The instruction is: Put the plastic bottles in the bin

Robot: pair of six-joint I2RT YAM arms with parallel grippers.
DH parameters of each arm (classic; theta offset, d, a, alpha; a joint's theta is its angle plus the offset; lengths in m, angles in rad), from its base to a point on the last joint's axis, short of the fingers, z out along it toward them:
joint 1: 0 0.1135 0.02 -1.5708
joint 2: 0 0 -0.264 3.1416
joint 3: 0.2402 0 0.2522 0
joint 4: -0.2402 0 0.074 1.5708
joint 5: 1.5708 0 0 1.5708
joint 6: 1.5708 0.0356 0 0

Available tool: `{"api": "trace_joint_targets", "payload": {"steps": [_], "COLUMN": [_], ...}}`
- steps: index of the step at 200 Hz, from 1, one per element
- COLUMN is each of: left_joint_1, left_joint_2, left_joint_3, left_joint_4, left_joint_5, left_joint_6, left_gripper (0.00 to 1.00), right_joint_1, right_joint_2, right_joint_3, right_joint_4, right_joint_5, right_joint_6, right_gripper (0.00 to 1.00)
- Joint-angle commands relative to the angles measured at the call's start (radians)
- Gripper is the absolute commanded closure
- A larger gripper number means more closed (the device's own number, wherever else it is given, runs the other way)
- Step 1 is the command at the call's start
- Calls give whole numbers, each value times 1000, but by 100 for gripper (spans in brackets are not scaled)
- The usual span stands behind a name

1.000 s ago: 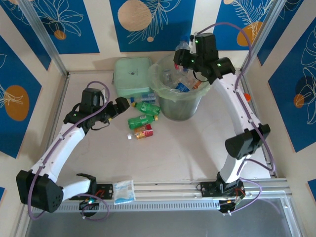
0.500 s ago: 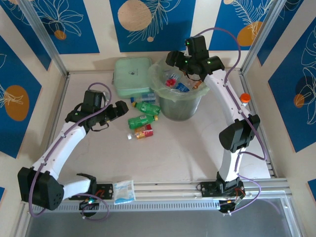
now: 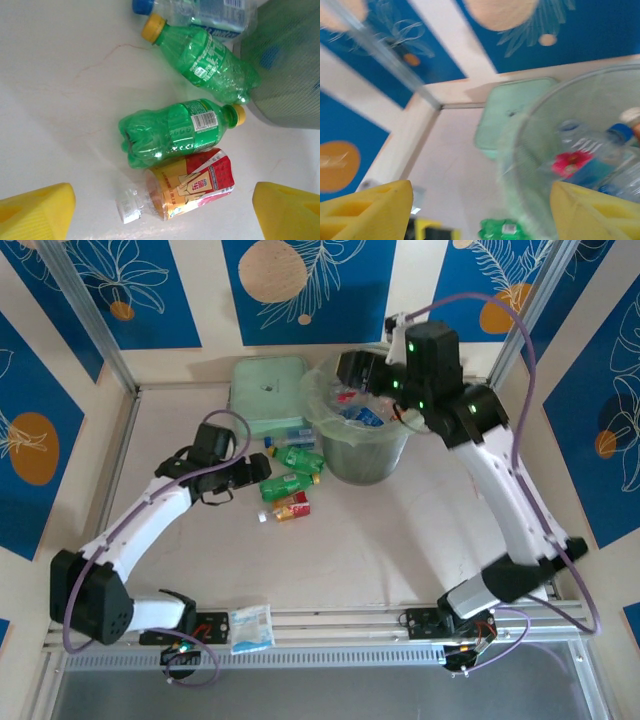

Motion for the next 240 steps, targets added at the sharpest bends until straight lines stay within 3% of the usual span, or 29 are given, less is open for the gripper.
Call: {"api": "trace_joint_targets", "payload": {"steps": [1, 28, 51, 82, 117, 140, 153, 167, 194, 240], "left_joint_1": [-29, -46, -67, -98, -100, -99, -92, -81, -52, 8], "left_joint_2": [65, 154, 225, 238, 264, 296, 309, 335, 398, 458], "left_joint_3": [42, 30, 43, 0, 14, 38, 37, 40, 47, 32], "left_joint_4": [73, 184, 168, 209, 240, 315, 373, 429, 486, 622], "left_joint_5": [-53, -39, -71, -139, -206, -192, -180, -164, -159, -101], "left_joint_6": [34, 35, 4, 36, 139, 194, 170, 125, 20, -109], "left_gripper": [12, 18, 22, 19, 15, 26, 35, 36, 25, 23], "right_joint_1": [111, 249, 323, 344, 350, 358, 364, 374, 401, 440], "right_joint_2": [-88, -213, -294, -373, -389, -389, -389, -388, -387, -376], "right_joint_3": [-159, -376, -520, -652, -689, -700, -709, -715, -724, -735], "right_joint_4": [10, 35, 23, 17, 9, 25, 35, 41, 44, 46], "right_joint_5": [39, 98, 155, 169, 169, 165, 163, 162, 175, 188], "right_joint_6": [-80, -37, 45, 126, 147, 148, 154, 161, 173, 173], "right_gripper": [28, 29, 30, 30, 29, 29, 29, 29, 29, 29]}}
